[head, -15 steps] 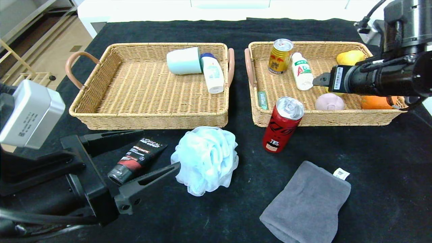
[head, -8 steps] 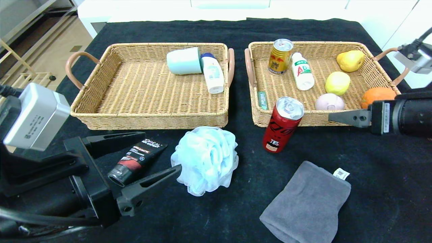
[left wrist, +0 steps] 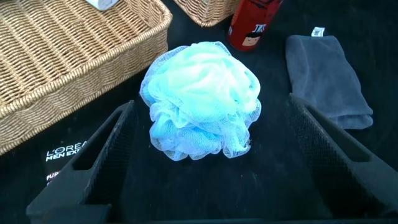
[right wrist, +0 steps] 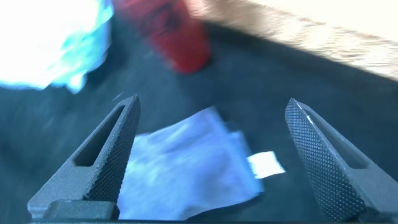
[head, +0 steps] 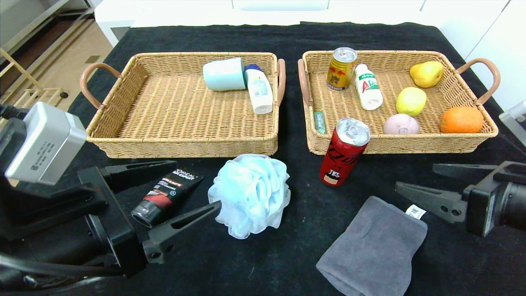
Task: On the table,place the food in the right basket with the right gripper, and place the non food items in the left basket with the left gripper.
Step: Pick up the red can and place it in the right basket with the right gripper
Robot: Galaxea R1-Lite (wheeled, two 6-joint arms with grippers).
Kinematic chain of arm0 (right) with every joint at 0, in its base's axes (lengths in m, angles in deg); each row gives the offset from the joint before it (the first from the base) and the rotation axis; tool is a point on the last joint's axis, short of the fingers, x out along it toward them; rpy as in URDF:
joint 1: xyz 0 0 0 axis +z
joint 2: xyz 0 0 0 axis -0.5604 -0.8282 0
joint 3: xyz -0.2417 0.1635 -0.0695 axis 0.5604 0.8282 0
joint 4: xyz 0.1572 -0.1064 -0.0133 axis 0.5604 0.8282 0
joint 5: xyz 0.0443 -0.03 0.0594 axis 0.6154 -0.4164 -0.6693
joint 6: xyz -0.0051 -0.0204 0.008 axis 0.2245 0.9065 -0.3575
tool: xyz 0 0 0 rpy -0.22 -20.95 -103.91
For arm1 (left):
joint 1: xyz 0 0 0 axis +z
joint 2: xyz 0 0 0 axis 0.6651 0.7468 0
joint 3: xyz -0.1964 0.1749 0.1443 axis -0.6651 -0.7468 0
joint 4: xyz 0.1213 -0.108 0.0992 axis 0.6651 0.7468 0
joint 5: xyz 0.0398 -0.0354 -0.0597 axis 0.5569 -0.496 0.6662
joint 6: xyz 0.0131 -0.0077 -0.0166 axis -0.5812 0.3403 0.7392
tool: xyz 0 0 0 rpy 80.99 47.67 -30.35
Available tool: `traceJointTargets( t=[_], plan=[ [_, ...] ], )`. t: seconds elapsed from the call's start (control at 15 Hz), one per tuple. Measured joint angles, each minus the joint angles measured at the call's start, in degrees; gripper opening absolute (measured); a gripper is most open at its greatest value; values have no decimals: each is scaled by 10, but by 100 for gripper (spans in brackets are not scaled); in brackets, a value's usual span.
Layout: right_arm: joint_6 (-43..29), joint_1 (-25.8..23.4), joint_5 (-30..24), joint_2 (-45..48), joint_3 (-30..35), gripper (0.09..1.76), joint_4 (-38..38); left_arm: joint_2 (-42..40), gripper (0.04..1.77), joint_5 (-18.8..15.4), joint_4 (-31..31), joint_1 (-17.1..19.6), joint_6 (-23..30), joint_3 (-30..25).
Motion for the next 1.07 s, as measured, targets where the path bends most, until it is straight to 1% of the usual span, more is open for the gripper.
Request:
traceJointTargets(
  t=[0.2,0.27,0.53,0.73,1.07],
  plan=[
    [12,26,4,-8,18,170,-8,0,172,0,-2,0,0,0],
    [13,35,5,-15,20,170,-20,0,172,0,-3,0,0,0],
    [15,63,20,-62,24,170,-102,0,172,0,-3,1,0,0],
    [27,84,42,-100,24,170,-136,0,172,0,-4,1,0,0],
    [31,98,70,-158,11,170,-218,-1,172,0,-5,1,0,0]
  ],
)
